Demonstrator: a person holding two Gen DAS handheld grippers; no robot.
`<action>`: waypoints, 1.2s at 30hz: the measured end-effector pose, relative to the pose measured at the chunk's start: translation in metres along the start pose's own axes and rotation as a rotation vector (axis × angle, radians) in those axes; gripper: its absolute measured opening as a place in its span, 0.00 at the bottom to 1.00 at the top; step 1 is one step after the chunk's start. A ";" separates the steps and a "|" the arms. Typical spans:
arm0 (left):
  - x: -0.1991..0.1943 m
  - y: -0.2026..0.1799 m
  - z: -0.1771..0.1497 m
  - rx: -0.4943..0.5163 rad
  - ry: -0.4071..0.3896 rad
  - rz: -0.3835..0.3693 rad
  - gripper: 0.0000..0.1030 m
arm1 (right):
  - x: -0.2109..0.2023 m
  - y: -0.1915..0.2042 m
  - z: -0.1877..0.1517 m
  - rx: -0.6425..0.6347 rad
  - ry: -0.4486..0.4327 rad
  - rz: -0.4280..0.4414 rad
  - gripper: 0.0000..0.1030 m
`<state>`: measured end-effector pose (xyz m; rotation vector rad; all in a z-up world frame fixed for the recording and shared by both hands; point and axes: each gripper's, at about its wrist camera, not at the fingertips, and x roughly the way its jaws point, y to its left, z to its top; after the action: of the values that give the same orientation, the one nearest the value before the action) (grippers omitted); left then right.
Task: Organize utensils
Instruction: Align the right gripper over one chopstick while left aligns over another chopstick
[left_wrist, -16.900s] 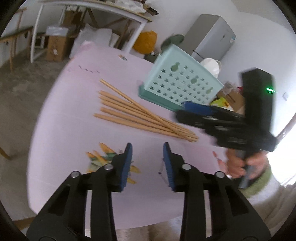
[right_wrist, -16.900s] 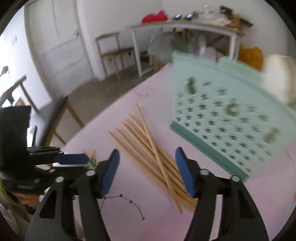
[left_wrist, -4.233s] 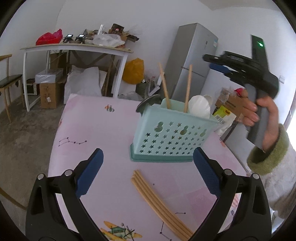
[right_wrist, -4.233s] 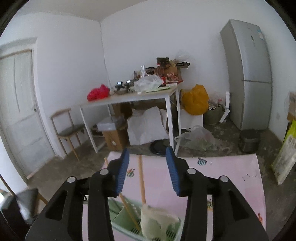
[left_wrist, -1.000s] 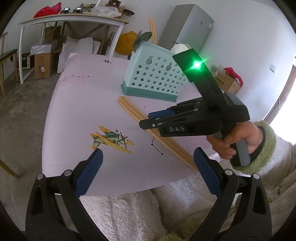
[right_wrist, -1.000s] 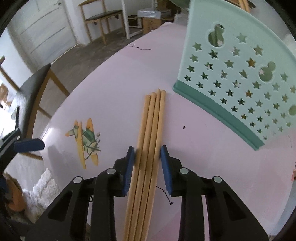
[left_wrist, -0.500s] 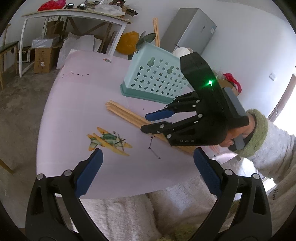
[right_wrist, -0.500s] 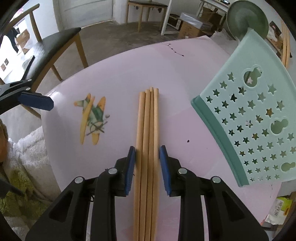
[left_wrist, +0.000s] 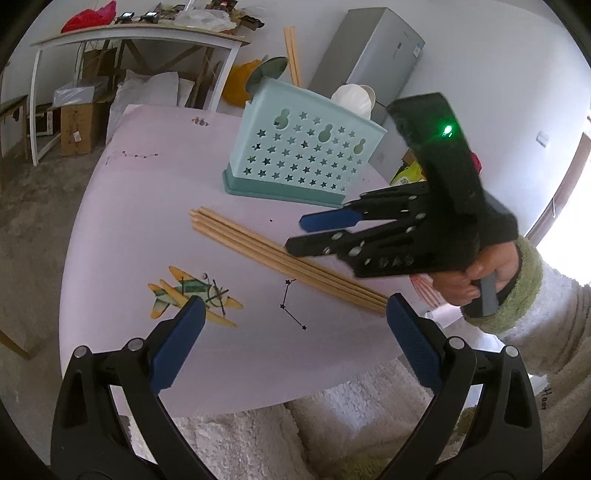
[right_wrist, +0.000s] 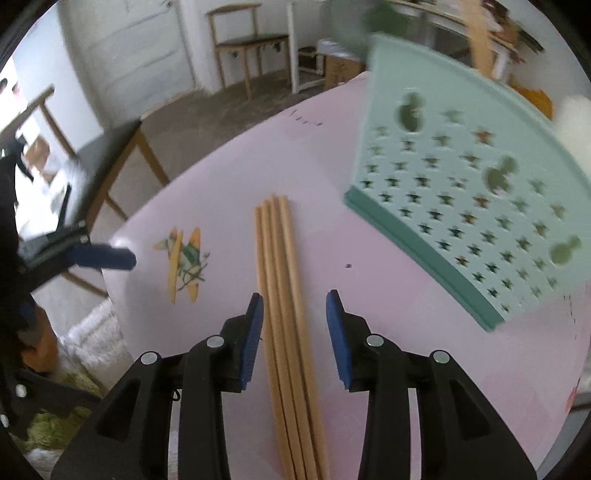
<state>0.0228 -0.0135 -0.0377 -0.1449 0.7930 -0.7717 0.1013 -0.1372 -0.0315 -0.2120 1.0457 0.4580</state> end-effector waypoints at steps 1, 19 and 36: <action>0.001 -0.002 0.001 0.009 -0.001 0.006 0.92 | -0.005 -0.005 -0.002 0.020 -0.011 0.001 0.34; -0.002 -0.019 0.012 0.031 -0.048 0.230 0.92 | -0.077 -0.020 -0.030 0.137 -0.173 -0.148 0.76; 0.003 -0.019 0.015 0.031 -0.047 0.365 0.92 | -0.099 -0.011 -0.031 0.162 -0.252 -0.397 0.94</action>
<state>0.0239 -0.0319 -0.0215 0.0106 0.7357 -0.4330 0.0409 -0.1848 0.0388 -0.2053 0.7647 0.0374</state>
